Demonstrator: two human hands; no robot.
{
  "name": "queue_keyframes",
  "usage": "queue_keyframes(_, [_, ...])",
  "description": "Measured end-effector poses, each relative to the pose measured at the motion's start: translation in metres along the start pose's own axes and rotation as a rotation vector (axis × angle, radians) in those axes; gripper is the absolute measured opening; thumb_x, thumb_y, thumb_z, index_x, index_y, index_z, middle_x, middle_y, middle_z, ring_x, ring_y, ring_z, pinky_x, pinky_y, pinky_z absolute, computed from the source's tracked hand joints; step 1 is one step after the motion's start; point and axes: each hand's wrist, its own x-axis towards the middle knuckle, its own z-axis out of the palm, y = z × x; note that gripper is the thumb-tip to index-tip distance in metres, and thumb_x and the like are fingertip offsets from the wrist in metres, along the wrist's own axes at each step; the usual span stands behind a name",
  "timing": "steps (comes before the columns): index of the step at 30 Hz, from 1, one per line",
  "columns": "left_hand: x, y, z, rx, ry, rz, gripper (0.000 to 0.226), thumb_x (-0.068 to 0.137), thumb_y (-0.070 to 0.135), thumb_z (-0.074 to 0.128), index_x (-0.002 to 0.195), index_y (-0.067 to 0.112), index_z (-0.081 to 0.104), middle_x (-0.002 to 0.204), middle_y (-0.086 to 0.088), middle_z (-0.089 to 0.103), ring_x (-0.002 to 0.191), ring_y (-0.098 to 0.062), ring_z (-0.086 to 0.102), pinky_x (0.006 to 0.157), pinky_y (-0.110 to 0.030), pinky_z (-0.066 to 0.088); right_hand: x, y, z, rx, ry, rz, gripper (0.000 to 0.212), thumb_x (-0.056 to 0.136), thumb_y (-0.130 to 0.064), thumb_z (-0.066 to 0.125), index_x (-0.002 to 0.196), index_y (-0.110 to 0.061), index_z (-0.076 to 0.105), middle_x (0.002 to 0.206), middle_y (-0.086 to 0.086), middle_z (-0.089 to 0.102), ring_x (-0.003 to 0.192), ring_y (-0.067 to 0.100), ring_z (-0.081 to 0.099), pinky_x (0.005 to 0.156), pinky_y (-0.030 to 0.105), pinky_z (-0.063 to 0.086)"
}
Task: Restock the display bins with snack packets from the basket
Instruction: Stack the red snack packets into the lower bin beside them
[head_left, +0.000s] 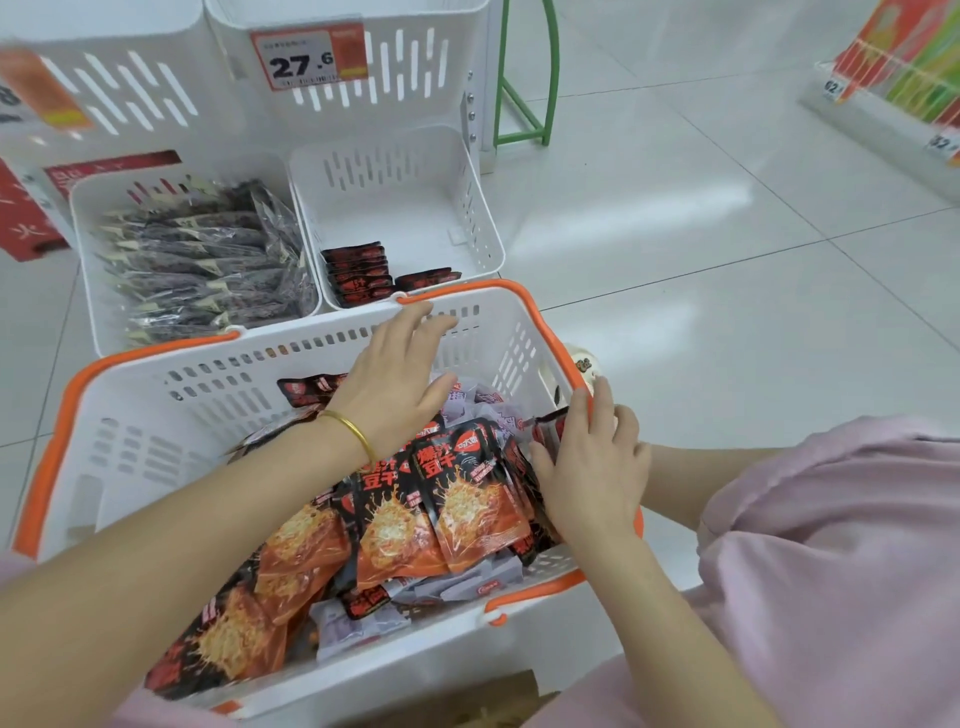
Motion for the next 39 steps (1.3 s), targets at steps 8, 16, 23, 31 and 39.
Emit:
queue_keyframes(8, [-0.01, 0.009, 0.004, -0.056, -0.001, 0.011, 0.052, 0.096, 0.03, 0.045, 0.143, 0.016, 0.028, 0.15, -0.01, 0.021, 0.137, -0.027, 0.021, 0.112, -0.041, 0.021, -0.007, 0.003, 0.012, 0.166, 0.083, -0.007, 0.042, 0.069, -0.012, 0.079, 0.108, -0.009, 0.064, 0.139, 0.017, 0.047, 0.124, 0.039, 0.047, 0.092, 0.049, 0.047])
queue_keyframes(16, [-0.025, 0.011, 0.004, -0.087, 0.01, -0.001, 0.054, 0.095, 0.027, 0.048, 0.144, 0.015, 0.027, 0.152, -0.011, 0.019, 0.14, -0.027, 0.017, 0.114, -0.042, 0.019, 0.0, -0.001, 0.011, 0.244, 0.164, -0.011, 0.019, 0.076, -0.008, 0.062, 0.084, -0.019, 0.075, 0.077, 0.001, 0.069, 0.106, 0.029, 0.051, 0.109, 0.043, 0.023])
queue_keyframes(23, [-0.03, 0.021, -0.005, -0.19, 0.004, 0.143, 0.078, 0.084, 0.038, 0.065, 0.146, 0.019, 0.022, 0.153, -0.004, 0.013, 0.142, -0.018, 0.013, 0.113, -0.031, 0.015, 0.01, -0.016, -0.071, 0.841, 0.106, 0.255, 0.032, 0.08, -0.009, 0.057, 0.104, -0.03, 0.062, 0.084, -0.005, 0.064, 0.085, 0.016, 0.059, 0.076, 0.036, 0.047])
queue_keyframes(31, [-0.032, 0.024, -0.003, -0.137, 0.067, 0.134, 0.079, 0.08, 0.039, 0.07, 0.143, 0.021, 0.027, 0.147, 0.002, 0.032, 0.134, -0.015, 0.029, 0.112, -0.033, 0.027, 0.019, -0.047, -0.118, 1.828, -0.308, 0.582, 0.031, 0.084, 0.009, 0.06, 0.111, -0.006, 0.056, 0.082, 0.014, 0.066, 0.053, 0.014, 0.066, 0.05, 0.024, 0.054])
queue_keyframes(39, [-0.019, -0.001, -0.025, -0.801, 0.113, -0.318, 0.046, 0.077, 0.011, 0.074, 0.115, 0.018, 0.049, 0.095, 0.011, 0.061, 0.082, 0.006, 0.056, 0.065, -0.003, 0.044, 0.061, -0.06, -0.113, 1.359, -0.292, 0.216, 0.03, 0.094, -0.039, 0.052, 0.116, -0.02, 0.056, 0.101, 0.001, 0.059, 0.083, 0.013, 0.057, 0.069, 0.029, 0.053])
